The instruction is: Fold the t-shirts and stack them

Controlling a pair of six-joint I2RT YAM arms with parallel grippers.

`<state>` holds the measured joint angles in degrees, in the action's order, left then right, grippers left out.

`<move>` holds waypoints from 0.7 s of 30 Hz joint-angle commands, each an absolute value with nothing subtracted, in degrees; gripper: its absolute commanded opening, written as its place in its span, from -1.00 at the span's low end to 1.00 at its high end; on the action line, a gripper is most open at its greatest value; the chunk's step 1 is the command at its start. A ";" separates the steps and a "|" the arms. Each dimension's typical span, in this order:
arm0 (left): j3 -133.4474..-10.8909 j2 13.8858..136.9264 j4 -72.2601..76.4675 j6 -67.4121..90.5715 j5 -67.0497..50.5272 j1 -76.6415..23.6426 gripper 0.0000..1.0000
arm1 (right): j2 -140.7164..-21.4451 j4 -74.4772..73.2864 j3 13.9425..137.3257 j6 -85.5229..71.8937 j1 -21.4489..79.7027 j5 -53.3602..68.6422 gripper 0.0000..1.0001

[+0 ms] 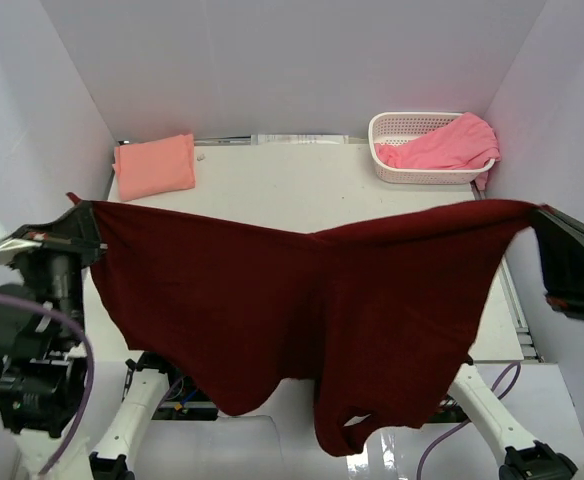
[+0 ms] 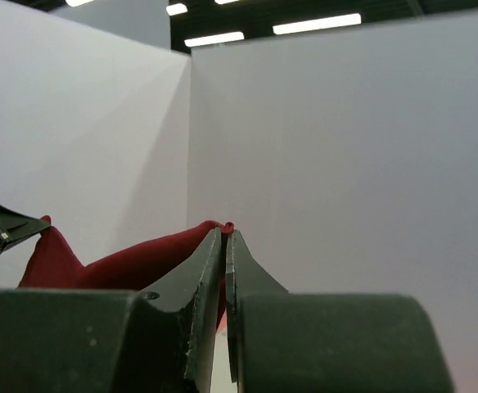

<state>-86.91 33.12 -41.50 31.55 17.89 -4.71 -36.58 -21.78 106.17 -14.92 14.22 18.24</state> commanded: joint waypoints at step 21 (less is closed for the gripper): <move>-50.27 74.33 -27.62 38.32 11.25 -4.66 -1.00 | -76.97 -21.10 67.85 -22.68 14.41 17.84 -0.85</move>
